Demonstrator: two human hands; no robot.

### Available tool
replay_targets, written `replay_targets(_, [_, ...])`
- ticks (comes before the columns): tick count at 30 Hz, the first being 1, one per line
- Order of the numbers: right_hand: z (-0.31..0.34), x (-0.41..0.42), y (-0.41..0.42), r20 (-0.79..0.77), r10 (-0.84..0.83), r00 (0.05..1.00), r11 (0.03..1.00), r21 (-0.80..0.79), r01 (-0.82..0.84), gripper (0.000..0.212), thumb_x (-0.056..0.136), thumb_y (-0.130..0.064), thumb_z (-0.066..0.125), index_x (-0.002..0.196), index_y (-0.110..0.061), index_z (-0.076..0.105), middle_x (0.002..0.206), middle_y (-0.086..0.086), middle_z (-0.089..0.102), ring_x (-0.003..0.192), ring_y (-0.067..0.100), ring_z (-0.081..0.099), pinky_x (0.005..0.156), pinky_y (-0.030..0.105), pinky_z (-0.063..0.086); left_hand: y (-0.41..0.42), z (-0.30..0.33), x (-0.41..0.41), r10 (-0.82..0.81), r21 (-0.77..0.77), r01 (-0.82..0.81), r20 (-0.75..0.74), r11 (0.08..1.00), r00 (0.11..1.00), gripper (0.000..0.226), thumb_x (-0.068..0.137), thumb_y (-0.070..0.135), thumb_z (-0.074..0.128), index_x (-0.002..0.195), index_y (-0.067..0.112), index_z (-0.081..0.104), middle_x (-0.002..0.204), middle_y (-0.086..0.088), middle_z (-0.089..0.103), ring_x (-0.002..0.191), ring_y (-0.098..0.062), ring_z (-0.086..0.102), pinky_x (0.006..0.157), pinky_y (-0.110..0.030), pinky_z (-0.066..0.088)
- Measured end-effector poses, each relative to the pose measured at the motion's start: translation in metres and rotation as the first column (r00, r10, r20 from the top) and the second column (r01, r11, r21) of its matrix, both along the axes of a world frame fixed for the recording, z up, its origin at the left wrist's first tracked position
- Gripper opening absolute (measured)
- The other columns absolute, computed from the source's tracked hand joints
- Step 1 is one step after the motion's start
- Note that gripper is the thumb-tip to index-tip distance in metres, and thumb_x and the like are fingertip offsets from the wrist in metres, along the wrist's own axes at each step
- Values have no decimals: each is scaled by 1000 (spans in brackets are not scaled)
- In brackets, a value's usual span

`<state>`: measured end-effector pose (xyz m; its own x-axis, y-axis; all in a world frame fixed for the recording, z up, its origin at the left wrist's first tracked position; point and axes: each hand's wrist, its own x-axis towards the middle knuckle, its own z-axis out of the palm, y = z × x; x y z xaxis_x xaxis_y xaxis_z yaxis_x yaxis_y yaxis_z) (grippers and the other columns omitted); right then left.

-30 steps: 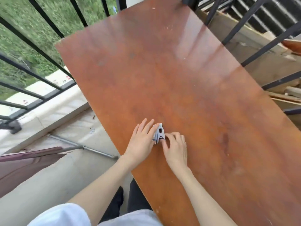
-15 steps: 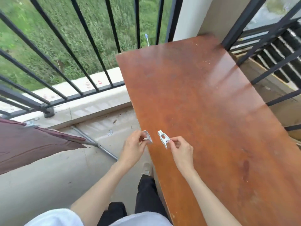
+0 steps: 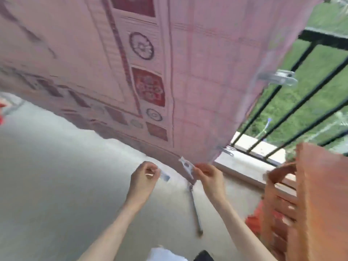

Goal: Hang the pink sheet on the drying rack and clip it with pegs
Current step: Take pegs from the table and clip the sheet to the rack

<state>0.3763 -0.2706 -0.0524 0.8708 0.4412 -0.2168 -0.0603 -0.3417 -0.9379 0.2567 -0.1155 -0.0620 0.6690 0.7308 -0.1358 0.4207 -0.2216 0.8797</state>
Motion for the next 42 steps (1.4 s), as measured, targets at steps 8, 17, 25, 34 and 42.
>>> replay_targets(8, [24,-56,235,-92,383,919,918,150,-368,22,80,-3,65,65,-19,67,56,-16,65,49,-6,56,46,7,40,171,33,-126,523,-66,-519,86,852,848,24,83,7,64,106,12,60,87,1,61,78,-17,60,62,-7,38])
replay_targets(17, [23,-107,466,-232,670,706,742,255,-620,15,79,-13,66,65,-18,71,65,-4,63,61,11,58,57,23,47,342,44,-204,761,-43,-760,64,649,646,26,86,19,61,111,18,59,101,1,65,85,-2,58,72,-16,39])
replay_targets(25, [57,-155,678,-166,818,551,575,265,-774,25,84,-10,62,66,-23,74,67,-10,68,66,2,63,57,16,50,491,69,-255,873,-120,-865,85,487,480,24,87,17,60,110,24,61,102,3,65,85,10,56,62,0,38])
replay_targets(34, [35,-264,880,-201,882,426,463,202,-863,13,85,-9,59,79,-10,70,82,1,68,76,10,63,65,20,53,665,43,-362,940,-231,-911,54,341,338,30,87,18,61,117,19,61,106,-3,66,101,-12,60,79,-16,40])
replay_targets(42, [50,-371,1061,-246,852,462,514,224,-828,15,85,-10,61,75,-13,71,84,4,67,77,13,62,68,25,53,865,59,-484,934,-239,-904,45,355,355,33,87,19,61,119,18,60,103,0,65,100,-19,61,83,-24,40])
